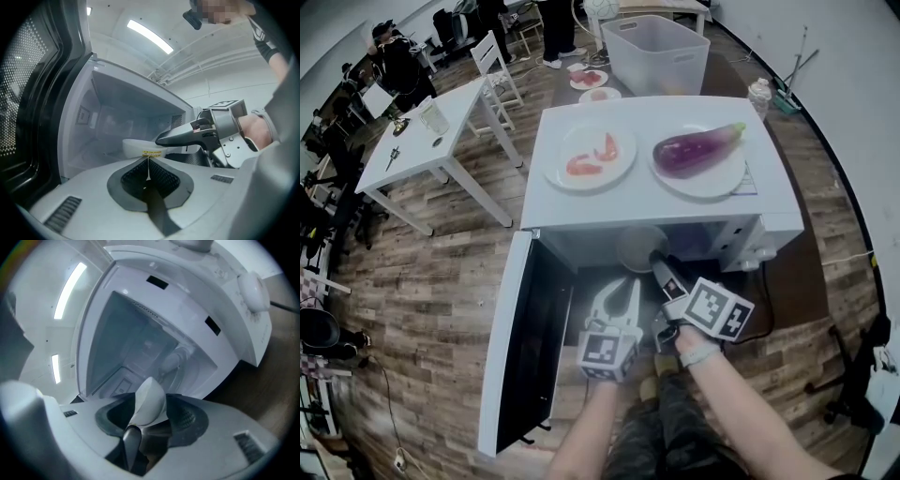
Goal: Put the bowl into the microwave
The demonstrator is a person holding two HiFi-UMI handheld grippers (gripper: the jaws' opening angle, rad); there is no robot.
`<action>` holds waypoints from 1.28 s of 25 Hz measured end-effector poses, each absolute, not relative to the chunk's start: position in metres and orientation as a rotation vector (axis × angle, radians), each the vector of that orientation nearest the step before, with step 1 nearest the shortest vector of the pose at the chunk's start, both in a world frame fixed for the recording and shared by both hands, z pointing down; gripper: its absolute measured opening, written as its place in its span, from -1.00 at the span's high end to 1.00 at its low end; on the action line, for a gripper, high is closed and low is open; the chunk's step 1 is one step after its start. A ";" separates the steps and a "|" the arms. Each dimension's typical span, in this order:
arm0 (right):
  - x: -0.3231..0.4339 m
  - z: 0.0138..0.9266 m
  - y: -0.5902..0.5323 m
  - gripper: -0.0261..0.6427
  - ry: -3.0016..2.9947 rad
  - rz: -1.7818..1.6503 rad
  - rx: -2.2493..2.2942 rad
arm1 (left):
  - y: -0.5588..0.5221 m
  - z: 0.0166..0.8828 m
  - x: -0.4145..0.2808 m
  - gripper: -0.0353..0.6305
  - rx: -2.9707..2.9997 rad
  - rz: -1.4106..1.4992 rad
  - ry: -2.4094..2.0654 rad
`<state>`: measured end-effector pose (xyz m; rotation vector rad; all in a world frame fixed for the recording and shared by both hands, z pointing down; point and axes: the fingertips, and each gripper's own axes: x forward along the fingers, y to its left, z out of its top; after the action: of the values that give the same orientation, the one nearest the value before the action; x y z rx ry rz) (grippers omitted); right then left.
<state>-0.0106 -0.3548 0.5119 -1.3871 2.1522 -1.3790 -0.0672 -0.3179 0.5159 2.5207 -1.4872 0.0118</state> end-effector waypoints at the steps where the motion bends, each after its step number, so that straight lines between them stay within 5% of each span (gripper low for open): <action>1: -0.010 0.511 -0.353 0.28 2.184 -1.354 -1.393 | -0.318 0.517 -0.068 0.87 2.520 0.016 -1.489; 23: -0.020 0.518 -0.326 0.29 2.586 -1.119 -1.336 | -0.322 0.517 -0.073 0.87 2.504 0.019 -1.515; 28: -0.023 0.520 -0.328 0.58 2.626 -1.095 -1.332 | -0.325 0.516 -0.074 0.87 2.500 0.017 -1.517; 32: -0.026 0.522 -0.330 0.60 2.645 -1.087 -1.329 | -0.326 0.517 -0.075 0.87 2.504 0.015 -1.518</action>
<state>-0.0257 -0.3303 0.5222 -1.3294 2.6453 -1.0867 -0.0748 -0.3256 0.5173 2.5040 -1.5185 0.0146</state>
